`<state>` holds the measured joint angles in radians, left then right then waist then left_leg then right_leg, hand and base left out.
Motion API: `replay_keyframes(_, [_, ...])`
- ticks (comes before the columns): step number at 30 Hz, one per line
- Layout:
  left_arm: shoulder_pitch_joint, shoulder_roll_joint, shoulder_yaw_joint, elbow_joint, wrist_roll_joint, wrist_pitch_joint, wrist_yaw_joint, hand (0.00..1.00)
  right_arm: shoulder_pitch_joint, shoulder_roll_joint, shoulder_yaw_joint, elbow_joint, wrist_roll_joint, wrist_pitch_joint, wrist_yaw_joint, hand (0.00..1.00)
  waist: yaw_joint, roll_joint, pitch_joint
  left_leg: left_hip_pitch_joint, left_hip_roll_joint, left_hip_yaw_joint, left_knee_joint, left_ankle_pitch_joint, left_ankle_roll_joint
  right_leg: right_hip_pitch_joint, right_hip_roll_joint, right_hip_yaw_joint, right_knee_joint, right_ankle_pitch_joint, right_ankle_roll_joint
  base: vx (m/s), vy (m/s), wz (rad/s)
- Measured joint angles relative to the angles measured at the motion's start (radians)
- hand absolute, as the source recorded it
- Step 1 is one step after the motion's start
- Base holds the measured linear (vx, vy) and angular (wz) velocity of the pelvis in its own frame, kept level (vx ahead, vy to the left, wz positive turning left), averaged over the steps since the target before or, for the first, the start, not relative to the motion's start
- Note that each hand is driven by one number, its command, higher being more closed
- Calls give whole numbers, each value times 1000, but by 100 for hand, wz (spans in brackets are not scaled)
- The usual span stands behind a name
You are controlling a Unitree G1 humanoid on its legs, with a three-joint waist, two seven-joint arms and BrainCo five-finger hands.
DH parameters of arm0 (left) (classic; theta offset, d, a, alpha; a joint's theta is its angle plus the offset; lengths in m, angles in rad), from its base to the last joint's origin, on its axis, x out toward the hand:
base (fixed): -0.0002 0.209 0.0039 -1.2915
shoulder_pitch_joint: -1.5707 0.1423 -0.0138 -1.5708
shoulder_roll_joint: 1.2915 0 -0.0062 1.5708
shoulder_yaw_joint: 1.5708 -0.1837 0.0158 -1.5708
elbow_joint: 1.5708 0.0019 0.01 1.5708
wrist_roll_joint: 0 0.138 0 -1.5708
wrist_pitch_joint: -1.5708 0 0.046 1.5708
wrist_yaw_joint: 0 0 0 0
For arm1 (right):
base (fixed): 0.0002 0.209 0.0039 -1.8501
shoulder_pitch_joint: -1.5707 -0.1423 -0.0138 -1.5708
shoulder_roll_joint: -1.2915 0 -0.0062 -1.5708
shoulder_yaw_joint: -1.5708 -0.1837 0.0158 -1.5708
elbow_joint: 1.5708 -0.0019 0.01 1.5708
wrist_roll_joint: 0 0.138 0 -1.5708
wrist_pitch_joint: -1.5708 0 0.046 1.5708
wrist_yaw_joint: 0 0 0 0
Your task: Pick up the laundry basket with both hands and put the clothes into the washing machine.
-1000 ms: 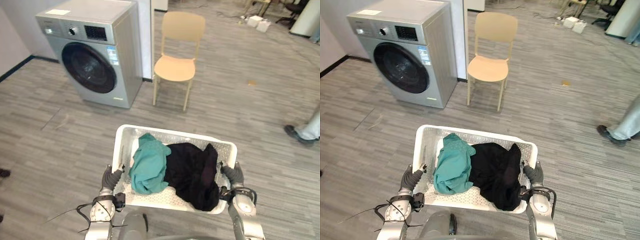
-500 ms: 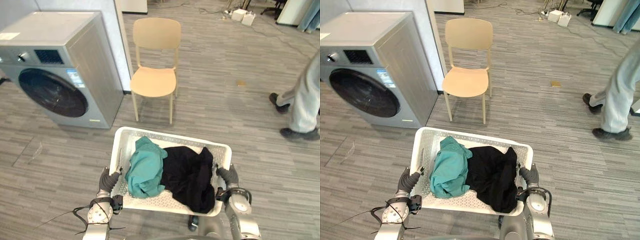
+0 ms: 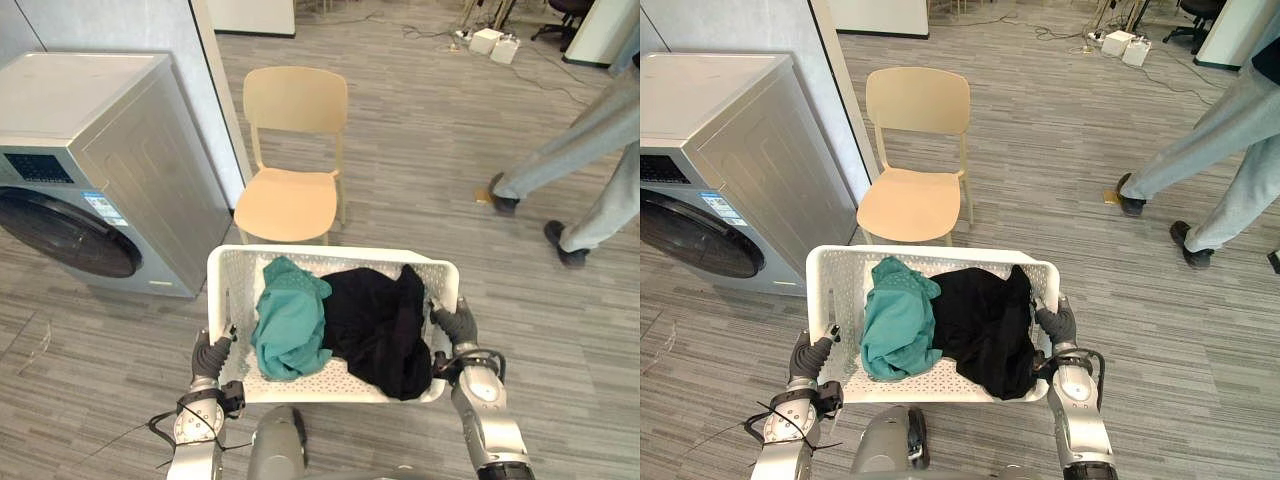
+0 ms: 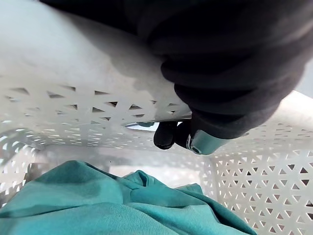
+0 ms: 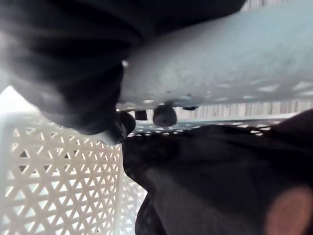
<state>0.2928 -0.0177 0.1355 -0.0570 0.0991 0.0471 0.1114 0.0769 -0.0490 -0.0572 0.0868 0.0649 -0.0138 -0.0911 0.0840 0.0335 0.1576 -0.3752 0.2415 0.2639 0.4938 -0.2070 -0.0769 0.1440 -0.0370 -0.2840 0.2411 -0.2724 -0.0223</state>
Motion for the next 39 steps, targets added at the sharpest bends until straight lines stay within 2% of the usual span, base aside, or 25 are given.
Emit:
replay_keyframes(1, [0, -1, 0, 0, 0, 0, 0, 100, -5, 1, 0, 8, 0, 0, 0, 100, 4, -4, 1, 2, -2, 1, -28, 31, -4, 13, -14, 6, 0, -7, 12, 387, 267, -17])
replay_keyframes(2, [0, 0, 0, 0, 0, -1, 1, 100, -7, 0, 1, 9, 0, -1, 0, 100, 12, -8, -2, 15, -13, 5, -65, 120, -3, 36, -40, 16, 0, -23, 41, 413, 313, -6])
replay_keyframes(3, [-8, 6, 8, 1, 0, -1, 2, 100, -12, 4, 6, 20, 0, -4, -1, 100, 9, -28, -6, 24, -40, 23, -44, 156, 62, 46, -73, 23, 2, -31, 66, 512, 382, -5])
replay_keyframes(4, [-16, 7, 25, 1, 1, -1, 3, 100, -26, 9, 10, 29, 0, -4, -1, 100, 9, -34, -7, 10, -42, 37, 8, 125, 102, 47, -86, 28, 2, -19, 88, 431, 326, -1])
replay_keyframes(7, [-17, 6, 40, 1, 1, -1, 23, 100, -49, 23, 21, 52, 0, -3, -1, 100, 13, -33, -7, 3, -53, 41, 138, 25, 148, 67, -116, 49, 66, 6, 128, 379, 293, 3])
replay_keyframes(9, [-8, 15, 41, 1, 2, -2, 23, 100, -42, 37, 22, 55, -6, -5, -1, 100, 11, -34, -8, 69, -88, 34, 147, -73, 132, -10, -166, 84, 344, 19, 154, 325, 302, 30])
replay_keyframes(10, [-7, 34, 41, 0, 2, -1, 23, 100, -34, 54, 25, 57, -11, -10, -2, 100, 7, -60, -10, 104, -130, 33, 149, -126, 121, -95, -217, 136, 563, 95, 189, 363, 273, 44])
replay_keyframes(11, [-1, 52, 42, 0, 4, 9, 23, 100, -20, 66, 28, 73, -19, -11, -3, 100, 1, -64, -12, 138, -156, 23, 139, -149, 123, -173, -227, 195, 726, 150, 194, 297, 164, 41])
replay_keyframes(12, [3, 58, 44, 0, 6, 16, 24, 100, -19, 74, 30, 85, -22, -11, -3, 100, -2, -64, -12, 160, -161, 20, 126, -152, 128, -206, -219, 205, 780, 129, 186, 234, 92, 28])
replay_keyframes(13, [10, 63, 44, 0, 13, 24, 25, 100, -11, 83, 33, 95, -28, -9, -4, 100, -11, -61, -11, 200, -173, 7, 92, -152, 130, -249, -204, 195, 809, 81, 153, 296, 103, 27])
replay_keyframes(15, [22, 63, 35, 0, 23, 27, 26, 100, 25, 82, 39, 85, -28, -14, -10, 100, -21, -41, -10, 282, -192, -21, -7, -139, 133, -337, -154, 151, 689, -5, 106, 310, 100, 44])
replay_keyframes(17, [23, 68, 14, 0, 28, 26, 25, 100, 68, 76, 34, 46, -27, -19, -14, 100, -38, -32, -13, 323, -194, -32, -88, -111, 115, -391, -102, 80, 382, -2, 94, 348, 30, 56])
replay_keyframes(18, [23, 71, 13, 0, 27, 25, 25, 100, 77, 77, 35, 43, -26, -21, -15, 100, -43, -38, -15, 347, -203, -41, -118, -100, 109, -423, -78, 47, 183, 66, 68, 340, 7, 39])
replay_keyframes(20, [24, 71, 7, 2, 29, 25, 25, 100, 91, 76, 32, 43, -25, -22, -15, 100, -54, -50, -19, 367, -216, -50, -128, -100, 107, -425, -62, 47, 87, 159, 55, 377, -32, 55])
replay_keyframes(21, [23, 73, -14, 15, 31, 25, 25, 100, 111, 76, 20, 42, -25, -29, -16, 100, -76, -58, -25, 389, -229, -95, -130, -105, 99, -397, -49, 81, 49, 262, 36, 590, -98, 100])
replay_keyframes(22, [22, 58, -37, 30, 33, 26, 25, 100, 130, 58, 13, 43, -24, -29, -16, 100, -76, -34, -22, 410, -216, -130, -132, -116, 81, -363, -36, 84, 33, 311, 17, 508, -92, 88])
replay_keyframes(24, [40, 34, -52, 31, 38, 26, 25, 100, 142, 30, 2, 41, -22, -27, -10, 100, -75, -23, -23, 391, -186, -135, -74, -92, 30, -303, -33, 18, -25, 300, 2, 416, -82, 73])
replay_keyframes(26, [40, 25, -69, 31, 41, 26, 19, 100, 162, 31, -13, 10, -18, -25, -8, 100, -70, -32, -19, 327, -148, -110, 21, -110, 29, -245, -38, -7, -80, 300, 2, 302, -64, 89])
replay_keyframes(27, [39, 17, -66, 27, 39, 22, 19, 100, 155, 29, -23, -6, -18, -25, -1, 100, -62, -56, -5, 278, -119, -98, 67, -121, 47, -201, -50, -13, -114, 294, 2, 214, -23, 65])
replay_keyframes(29, [39, 17, -60, 16, 37, 10, 20, 100, 131, 27, -25, -6, -18, -25, -1, 100, -40, -78, -3, 220, -90, -99, 40, -118, 42, -192, -71, -12, -115, 284, 10, 172, 32, 24])
replay_keyframes(30, [40, 11, -56, 15, 32, 5, 21, 100, 123, 26, -25, -6, -18, -25, -1, 100, -35, -77, -3, 211, -74, -99, 10, -116, 40, -192, -74, -10, -110, 278, 18, 110, 122, -8])
replay_keyframes(31, [40, 3, -42, 15, 30, 4, 22, 100, 112, 25, -19, -6, -18, -24, -1, 100, -33, -62, -1, 217, -36, -98, -85, -92, 22, -192, -75, -2, -81, 255, 40, 96, 209, -21])
replay_keyframes(32, [43, -4, -39, 15, 30, 4, 24, 100, 109, 22, -15, -4, -18, -22, -1, 100, -31, -32, -2, 240, 1, -71, -146, 54, -13, -203, -72, 14, -20, 213, 74, 96, 244, -26])
replay_keyframes(35, [56, 9, -5, 13, 30, 6, 25, 100, 116, 47, 15, 8, -18, -20, -3, 100, -39, -62, -5, 276, -41, 13, -123, 29, 13, -216, -134, 47, 60, 158, 105, 88, 225, -28])
replay_keyframes(39, [60, 11, 15, 7, 28, 4, 30, 100, 92, 54, 23, 31, -19, -20, -2, 100, -40, -75, -4, 300, -37, 55, -100, 17, 10, -221, -136, 71, 81, 149, 110, 21, 49, -27])
